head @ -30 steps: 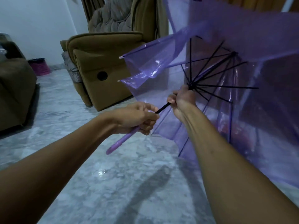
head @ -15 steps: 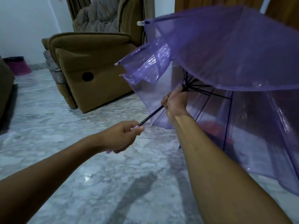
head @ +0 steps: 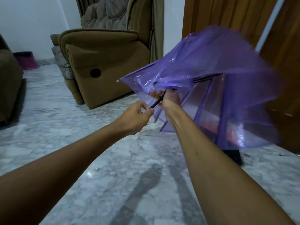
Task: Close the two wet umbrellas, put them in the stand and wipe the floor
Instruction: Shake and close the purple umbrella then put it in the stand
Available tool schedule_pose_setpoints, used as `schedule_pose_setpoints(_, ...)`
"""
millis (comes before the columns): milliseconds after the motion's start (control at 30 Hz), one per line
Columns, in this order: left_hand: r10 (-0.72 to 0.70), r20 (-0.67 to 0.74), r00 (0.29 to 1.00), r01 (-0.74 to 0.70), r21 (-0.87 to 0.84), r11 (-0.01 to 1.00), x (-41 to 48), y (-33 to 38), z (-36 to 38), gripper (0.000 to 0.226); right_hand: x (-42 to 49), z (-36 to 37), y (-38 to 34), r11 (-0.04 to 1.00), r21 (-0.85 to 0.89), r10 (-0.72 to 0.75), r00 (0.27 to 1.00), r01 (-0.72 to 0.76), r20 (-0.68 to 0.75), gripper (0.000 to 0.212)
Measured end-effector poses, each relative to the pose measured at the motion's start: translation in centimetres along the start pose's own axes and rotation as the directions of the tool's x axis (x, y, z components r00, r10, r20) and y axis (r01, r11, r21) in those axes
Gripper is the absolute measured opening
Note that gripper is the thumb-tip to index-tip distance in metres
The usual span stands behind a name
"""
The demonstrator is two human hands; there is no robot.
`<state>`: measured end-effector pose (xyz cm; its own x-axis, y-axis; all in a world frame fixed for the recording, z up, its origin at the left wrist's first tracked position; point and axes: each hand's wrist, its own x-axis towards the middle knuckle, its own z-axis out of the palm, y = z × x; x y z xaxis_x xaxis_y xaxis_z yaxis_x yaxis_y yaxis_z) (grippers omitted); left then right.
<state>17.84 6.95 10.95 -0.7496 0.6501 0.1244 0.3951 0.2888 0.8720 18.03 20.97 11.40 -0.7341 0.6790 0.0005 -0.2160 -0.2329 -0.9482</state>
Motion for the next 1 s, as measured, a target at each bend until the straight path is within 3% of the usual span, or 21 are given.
schedule_pose_setpoints(67,-0.029,0.006,1.0,0.03,-0.097,0.995,-0.1,0.0,-0.2,0.013,-0.5,0.7,0.5,1.0,0.008,0.008,0.998,-0.008,0.057,0.047)
schedule_pose_setpoints(267,-0.059,-0.015,0.998,0.057,-0.103,0.993,-0.7,-0.2,-0.4,0.016,-1.5,1.1,1.4,0.998,-0.053,0.036,0.987,-0.028,0.155,0.04)
schedule_pose_setpoints(467,-0.088,-0.06,0.994,0.081,-0.104,0.991,-1.5,0.7,0.4,0.021,-2.1,1.4,2.2,0.987,-0.139,0.101,0.99,-0.087,0.097,0.037)
schedule_pose_setpoints(733,-0.067,-0.006,0.998,0.066,-0.088,0.994,-0.9,-0.1,0.0,0.014,-3.0,1.4,2.7,0.981,-0.183,0.079,0.995,-0.067,0.054,0.04)
schedule_pose_setpoints(867,-0.037,0.02,0.999,0.038,-0.061,0.997,-1.3,0.0,-0.3,0.024,-3.8,1.8,2.8,0.976,-0.207,0.07,0.997,-0.065,0.017,0.024)
schedule_pose_setpoints(1000,0.079,-0.064,0.995,-0.075,0.066,0.995,-1.1,0.4,-0.1,0.026,-3.0,2.3,2.8,0.987,-0.14,0.079,0.997,-0.077,0.012,0.042)
